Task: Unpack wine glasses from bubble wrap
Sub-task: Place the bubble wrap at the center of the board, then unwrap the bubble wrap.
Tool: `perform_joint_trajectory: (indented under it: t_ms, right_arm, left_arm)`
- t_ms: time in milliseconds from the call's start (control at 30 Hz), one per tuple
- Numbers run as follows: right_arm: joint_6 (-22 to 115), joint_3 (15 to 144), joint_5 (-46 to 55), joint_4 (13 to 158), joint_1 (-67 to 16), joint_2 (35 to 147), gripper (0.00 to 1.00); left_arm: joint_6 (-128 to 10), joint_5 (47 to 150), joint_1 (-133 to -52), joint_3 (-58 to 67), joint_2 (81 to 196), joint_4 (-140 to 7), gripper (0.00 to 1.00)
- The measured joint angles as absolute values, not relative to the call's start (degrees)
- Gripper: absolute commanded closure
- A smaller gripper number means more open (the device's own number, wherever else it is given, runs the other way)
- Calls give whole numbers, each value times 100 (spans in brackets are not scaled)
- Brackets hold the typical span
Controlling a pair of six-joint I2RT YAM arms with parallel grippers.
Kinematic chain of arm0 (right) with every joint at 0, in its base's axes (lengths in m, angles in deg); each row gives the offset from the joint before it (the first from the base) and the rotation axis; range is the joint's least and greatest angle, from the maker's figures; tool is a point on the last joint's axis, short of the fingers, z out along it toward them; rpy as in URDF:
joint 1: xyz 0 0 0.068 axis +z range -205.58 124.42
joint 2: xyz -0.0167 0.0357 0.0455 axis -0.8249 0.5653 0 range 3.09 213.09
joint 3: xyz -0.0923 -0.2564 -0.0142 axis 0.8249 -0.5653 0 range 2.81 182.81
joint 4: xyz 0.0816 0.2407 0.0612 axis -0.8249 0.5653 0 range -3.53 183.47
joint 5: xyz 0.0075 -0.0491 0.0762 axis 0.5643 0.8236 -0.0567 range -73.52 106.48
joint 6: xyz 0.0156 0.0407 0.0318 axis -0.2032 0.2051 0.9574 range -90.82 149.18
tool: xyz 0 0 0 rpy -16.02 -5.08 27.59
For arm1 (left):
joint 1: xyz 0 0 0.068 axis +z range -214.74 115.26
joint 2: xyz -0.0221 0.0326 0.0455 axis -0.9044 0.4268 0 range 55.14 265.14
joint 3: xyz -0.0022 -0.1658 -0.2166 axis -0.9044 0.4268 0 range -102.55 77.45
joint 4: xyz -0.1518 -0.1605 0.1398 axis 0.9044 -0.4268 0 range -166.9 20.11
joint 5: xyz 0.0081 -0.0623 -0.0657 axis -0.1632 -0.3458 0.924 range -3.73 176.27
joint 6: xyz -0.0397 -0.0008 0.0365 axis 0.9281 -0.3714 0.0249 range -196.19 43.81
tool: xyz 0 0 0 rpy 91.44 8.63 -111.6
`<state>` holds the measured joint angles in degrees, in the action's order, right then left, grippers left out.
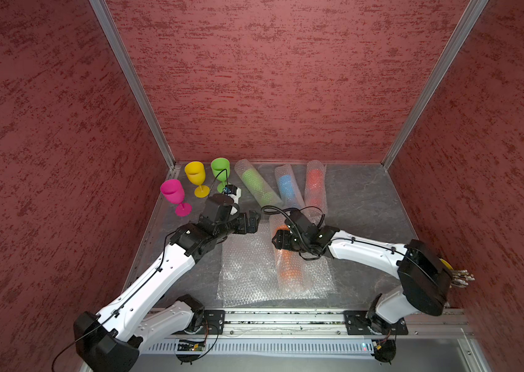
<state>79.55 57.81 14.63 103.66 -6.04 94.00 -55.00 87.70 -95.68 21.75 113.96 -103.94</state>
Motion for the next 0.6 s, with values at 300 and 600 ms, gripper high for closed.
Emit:
perform_joint_trajectory:
  t_ms: [300,600]
  right_arm:
    - [8084,5746,1419,9913,-539,9558,1]
    - [7800,5272,921,9310,-641,8345,23]
  left_arm:
    - [-5502,8879,-9552,2175,11396,-10396,0]
    - [-5483,8855,-9552,2173,11398,-10448,0]
